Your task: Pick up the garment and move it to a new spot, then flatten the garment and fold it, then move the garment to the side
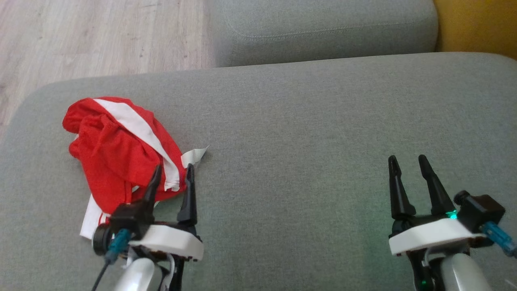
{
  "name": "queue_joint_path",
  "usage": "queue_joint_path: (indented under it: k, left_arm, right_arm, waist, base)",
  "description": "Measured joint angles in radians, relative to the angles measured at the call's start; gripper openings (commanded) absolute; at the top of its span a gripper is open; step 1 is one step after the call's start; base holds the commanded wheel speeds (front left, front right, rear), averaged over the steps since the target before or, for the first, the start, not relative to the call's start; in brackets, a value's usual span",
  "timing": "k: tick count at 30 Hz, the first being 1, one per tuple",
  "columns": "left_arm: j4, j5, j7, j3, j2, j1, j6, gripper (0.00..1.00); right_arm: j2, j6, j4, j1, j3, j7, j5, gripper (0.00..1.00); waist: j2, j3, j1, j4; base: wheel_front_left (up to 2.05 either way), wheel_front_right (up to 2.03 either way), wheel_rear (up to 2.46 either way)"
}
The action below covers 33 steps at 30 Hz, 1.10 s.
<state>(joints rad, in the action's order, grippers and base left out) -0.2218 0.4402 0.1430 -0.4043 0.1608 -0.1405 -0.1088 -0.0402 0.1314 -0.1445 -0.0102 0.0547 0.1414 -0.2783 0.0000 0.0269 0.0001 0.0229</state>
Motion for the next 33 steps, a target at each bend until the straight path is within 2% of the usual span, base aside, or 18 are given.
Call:
queue_joint_path:
  k: [20, 28, 33]
  left_arm:
    - [-0.030, -0.229, 0.057, -0.180, 0.053, -0.064, -0.073, 1.00]
    - [-0.010, -0.179, 0.079, -0.136, 0.031, -0.062, -0.074, 1.00]
    - [-0.024, -0.161, 0.090, -0.084, 0.004, -0.052, -0.043, 1.00]
  right_arm:
    - [-0.001, 0.000, 0.024, -0.001, 0.050, 0.058, 0.314, 1.00]
    - [-0.002, 0.000, 0.012, 0.000, 0.028, 0.079, 0.239, 1.00]
    - [-0.002, 0.000, 0.003, 0.000, 0.033, 0.089, 0.211, 1.00]
  waist:
    - [0.0000, -0.001, 0.0000, 0.001]
    - [0.0000, 0.003, 0.0000, 0.010]
    - [0.0000, 0.005, 0.0000, 0.016]
  base:
    - [0.00, 0.00, 0.00]
    - [0.00, 0.00, 0.00]
    - [0.00, 0.00, 0.00]
